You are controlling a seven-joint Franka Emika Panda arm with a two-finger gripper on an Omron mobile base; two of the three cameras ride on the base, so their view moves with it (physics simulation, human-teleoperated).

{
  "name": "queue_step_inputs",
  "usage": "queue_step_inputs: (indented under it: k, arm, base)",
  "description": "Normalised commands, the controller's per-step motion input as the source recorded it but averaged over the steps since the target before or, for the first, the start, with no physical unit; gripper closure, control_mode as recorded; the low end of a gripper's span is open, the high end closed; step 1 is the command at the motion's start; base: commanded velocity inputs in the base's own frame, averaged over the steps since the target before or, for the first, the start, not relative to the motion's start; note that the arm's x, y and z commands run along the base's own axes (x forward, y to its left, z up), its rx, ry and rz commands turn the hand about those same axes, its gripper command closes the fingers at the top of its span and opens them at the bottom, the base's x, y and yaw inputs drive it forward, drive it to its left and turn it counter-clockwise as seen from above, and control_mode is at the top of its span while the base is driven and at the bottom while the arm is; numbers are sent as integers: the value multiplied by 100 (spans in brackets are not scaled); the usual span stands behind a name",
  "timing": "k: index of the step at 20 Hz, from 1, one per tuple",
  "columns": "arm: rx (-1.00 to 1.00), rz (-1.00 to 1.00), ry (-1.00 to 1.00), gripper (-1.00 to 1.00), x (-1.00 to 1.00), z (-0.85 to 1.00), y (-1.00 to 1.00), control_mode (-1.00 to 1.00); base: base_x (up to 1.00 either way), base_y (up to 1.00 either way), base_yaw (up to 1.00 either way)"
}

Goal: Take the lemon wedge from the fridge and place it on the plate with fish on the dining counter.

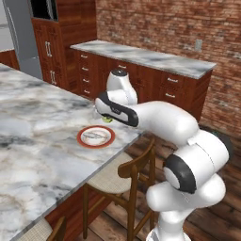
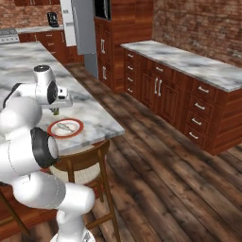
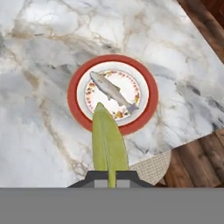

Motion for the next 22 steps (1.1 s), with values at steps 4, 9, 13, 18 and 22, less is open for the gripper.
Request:
queue_step_inputs:
  k: [4, 9, 13, 18, 22]
  arm:
    - [-4, 0, 0, 100, 77, -56, 12, -100]
    - [1, 0, 3, 100, 65, -42, 25, -100]
    - [0, 2, 3, 100, 23, -55, 27, -100]
    - [0, 7, 1, 100, 15, -55, 52, -100]
    - [0, 8, 0, 100, 0, -38, 22, -100]
  base:
    - [0, 0, 0]
    - [0, 0, 0]
    - [0, 0, 0]
    - [0, 0, 0]
    - [0, 0, 0]
